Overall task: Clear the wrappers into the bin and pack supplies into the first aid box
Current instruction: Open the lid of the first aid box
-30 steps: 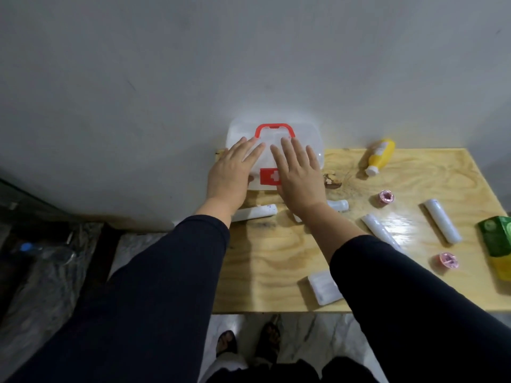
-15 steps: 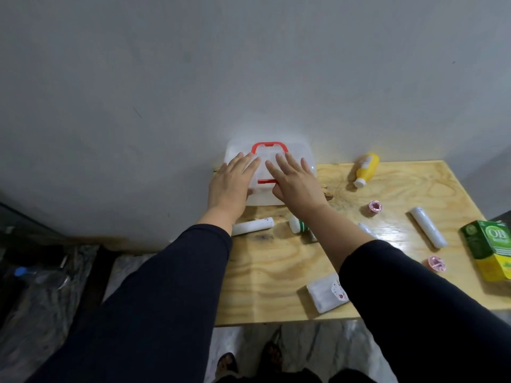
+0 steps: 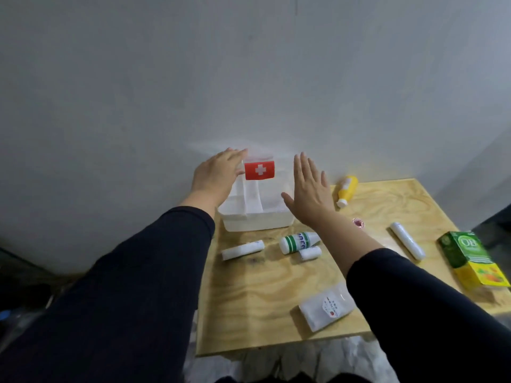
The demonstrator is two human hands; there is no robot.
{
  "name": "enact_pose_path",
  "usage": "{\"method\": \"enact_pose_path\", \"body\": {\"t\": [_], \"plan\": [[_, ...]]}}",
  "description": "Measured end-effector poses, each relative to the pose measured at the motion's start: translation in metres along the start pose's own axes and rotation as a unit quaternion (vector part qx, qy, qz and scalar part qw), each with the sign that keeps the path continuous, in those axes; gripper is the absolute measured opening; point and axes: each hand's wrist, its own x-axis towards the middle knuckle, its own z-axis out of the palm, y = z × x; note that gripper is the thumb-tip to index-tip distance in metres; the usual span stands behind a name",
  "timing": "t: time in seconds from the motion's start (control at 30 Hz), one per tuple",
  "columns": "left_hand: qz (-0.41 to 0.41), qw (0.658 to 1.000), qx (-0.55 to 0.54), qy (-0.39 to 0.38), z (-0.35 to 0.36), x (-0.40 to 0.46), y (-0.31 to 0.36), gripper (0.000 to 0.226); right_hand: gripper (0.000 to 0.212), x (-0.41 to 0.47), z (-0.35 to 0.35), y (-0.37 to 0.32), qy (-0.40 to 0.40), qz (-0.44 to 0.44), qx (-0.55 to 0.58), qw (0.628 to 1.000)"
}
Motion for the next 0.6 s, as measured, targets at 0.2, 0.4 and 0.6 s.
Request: {"method": "enact_pose_path", "body": {"t": [0.2,0.4,0.6], "plan": [[-0.022,0.998,-0.046,0.040,0.005,0.027,-0.005,0.039,0.071,0.003,0.025,-0.002,-0.106,0.086,0.088,0.987],[-0.019,0.999,-0.002,0.036,0.008,0.052,-0.010,0.044,0.067,0.005,0.050,-0.006,-0.143,0.070,0.074,0.984],[-0.019,0.998,0.030,0.051,0.007,0.059,-0.010,0.045,0.067,-0.001,0.051,-0.001,-0.141,0.070,0.056,0.986]]}}
